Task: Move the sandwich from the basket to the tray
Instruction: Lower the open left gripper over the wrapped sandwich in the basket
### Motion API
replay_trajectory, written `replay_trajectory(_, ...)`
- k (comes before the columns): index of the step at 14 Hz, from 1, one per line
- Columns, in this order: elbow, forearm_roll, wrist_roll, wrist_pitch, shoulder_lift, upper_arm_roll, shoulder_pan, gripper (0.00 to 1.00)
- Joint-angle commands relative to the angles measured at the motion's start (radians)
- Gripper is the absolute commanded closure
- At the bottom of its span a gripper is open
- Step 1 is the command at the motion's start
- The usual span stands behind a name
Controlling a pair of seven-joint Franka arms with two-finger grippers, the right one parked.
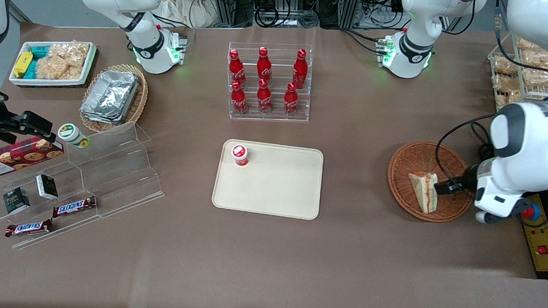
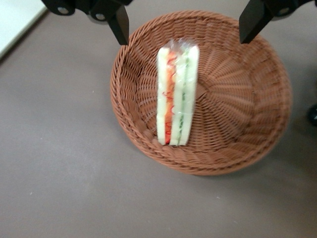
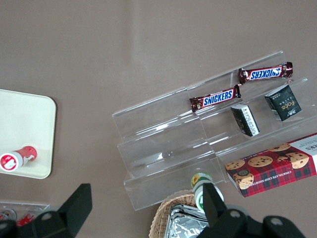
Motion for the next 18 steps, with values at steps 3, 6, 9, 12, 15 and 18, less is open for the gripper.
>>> replay_trajectory(3,-0.065,0.064,-0.028,0.092,0.041,0.004,-0.035,0.0)
replay_trajectory(6,-0.085,0.129,-0.028,0.098,0.067,0.004,-0.039,0.0)
replay_trajectory(9,-0.126,0.13,-0.03,0.164,0.069,0.004,-0.047,0.0)
replay_trajectory(12,-0.143,0.13,-0.062,0.197,0.075,0.004,-0.05,0.06)
replay_trajectory(15,-0.143,0.133,-0.071,0.197,0.078,0.004,-0.067,0.25)
replay_trajectory(18,-0.142,0.135,-0.07,0.195,0.078,0.004,-0.067,0.44)
